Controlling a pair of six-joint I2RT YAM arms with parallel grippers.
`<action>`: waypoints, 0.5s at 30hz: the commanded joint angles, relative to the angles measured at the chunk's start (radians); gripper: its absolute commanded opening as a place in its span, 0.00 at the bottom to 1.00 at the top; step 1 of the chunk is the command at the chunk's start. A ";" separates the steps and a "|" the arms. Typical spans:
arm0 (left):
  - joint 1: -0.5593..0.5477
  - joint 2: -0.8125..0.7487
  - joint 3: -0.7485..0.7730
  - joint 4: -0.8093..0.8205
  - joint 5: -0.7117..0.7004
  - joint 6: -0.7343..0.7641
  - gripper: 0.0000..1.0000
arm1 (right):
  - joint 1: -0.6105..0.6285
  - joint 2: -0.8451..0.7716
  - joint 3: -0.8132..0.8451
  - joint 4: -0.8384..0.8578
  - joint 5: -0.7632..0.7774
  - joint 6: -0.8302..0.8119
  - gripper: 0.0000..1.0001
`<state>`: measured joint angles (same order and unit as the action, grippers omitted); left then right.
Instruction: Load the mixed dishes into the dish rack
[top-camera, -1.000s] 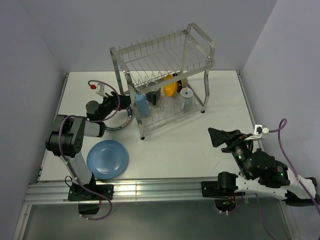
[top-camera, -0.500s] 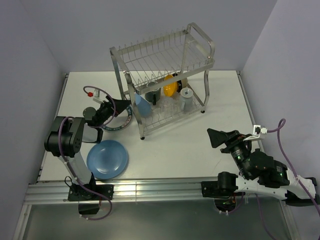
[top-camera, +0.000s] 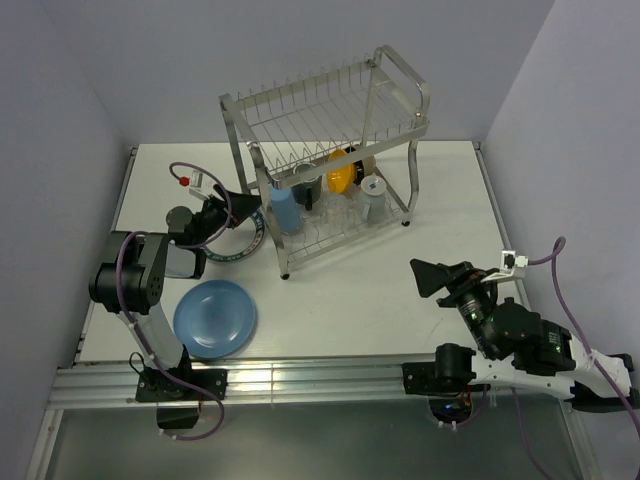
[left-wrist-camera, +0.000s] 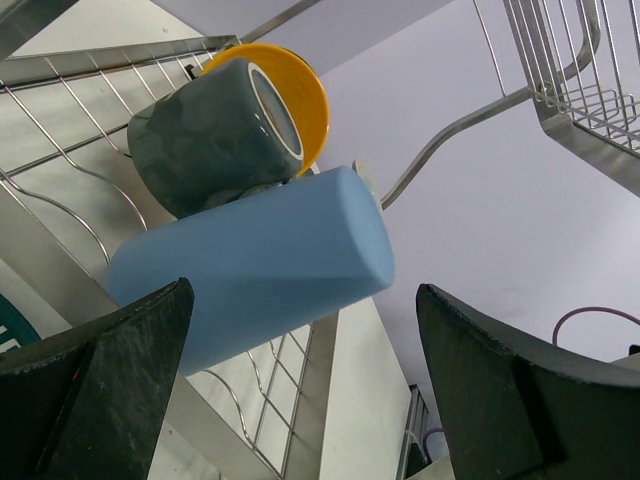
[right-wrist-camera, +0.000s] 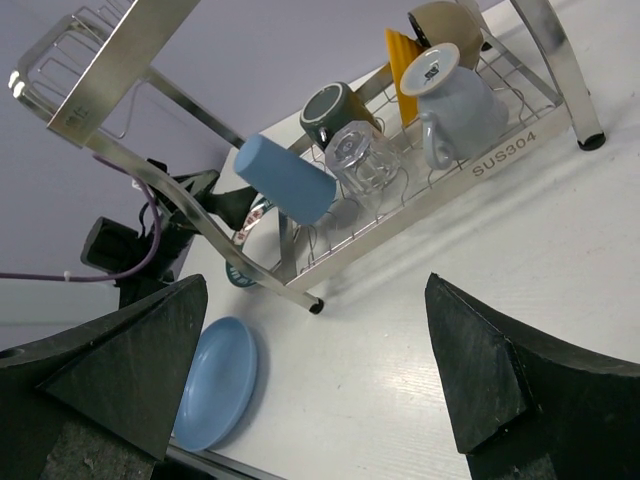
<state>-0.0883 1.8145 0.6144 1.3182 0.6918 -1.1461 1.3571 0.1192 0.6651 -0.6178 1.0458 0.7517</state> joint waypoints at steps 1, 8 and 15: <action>0.001 -0.009 0.019 0.447 0.011 -0.003 0.99 | -0.001 0.008 -0.009 0.009 0.019 0.011 0.96; 0.019 -0.226 -0.138 0.244 -0.196 0.106 0.99 | -0.001 0.013 -0.005 0.009 0.017 0.000 0.96; 0.030 -0.576 -0.185 -0.375 -0.604 0.273 0.98 | -0.001 0.042 0.004 0.010 0.008 -0.005 0.97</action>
<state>-0.0616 1.3663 0.4141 1.2057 0.3710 -0.9806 1.3571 0.1314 0.6613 -0.6174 1.0447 0.7502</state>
